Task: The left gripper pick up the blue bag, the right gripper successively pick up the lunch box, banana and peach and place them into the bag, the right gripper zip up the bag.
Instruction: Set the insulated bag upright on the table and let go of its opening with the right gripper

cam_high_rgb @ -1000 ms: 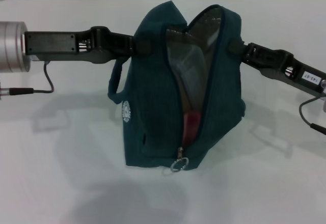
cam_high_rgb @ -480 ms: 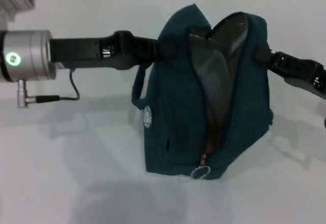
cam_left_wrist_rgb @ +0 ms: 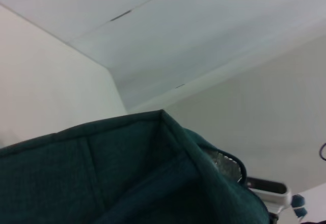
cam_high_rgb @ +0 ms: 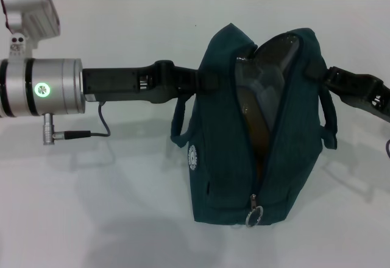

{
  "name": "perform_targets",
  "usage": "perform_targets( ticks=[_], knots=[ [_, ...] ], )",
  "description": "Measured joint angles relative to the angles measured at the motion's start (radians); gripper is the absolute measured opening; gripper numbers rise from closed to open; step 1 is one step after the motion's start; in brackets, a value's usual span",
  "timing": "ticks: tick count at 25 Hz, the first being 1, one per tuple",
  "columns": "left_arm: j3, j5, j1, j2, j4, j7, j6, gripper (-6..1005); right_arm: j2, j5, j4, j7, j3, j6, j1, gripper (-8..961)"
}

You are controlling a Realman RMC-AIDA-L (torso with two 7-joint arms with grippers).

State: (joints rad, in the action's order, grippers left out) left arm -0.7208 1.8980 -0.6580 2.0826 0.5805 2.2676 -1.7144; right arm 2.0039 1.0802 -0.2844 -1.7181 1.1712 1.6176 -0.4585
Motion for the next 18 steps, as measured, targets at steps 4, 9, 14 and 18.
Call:
perform_targets(
  ticks=[4, 9, 14, 18],
  knots=[
    [-0.007, -0.002, 0.011, 0.0, -0.003, -0.005, 0.01, 80, 0.004, 0.001, 0.002, 0.0, 0.002, -0.013, 0.0, 71],
    [-0.006, -0.007, 0.013, -0.001, -0.004, -0.006, 0.009, 80, 0.001, 0.002, 0.003, 0.0, 0.001, -0.008, 0.003, 85],
    [-0.005, -0.007, 0.014, -0.001, -0.004, -0.006, 0.007, 81, 0.001, 0.002, -0.005, 0.013, -0.003, 0.023, 0.027, 244],
    [-0.002, -0.008, 0.014, -0.002, -0.004, -0.007, 0.005, 81, -0.001, 0.003, -0.002, 0.063, -0.003, 0.064, 0.045, 450]
  ],
)
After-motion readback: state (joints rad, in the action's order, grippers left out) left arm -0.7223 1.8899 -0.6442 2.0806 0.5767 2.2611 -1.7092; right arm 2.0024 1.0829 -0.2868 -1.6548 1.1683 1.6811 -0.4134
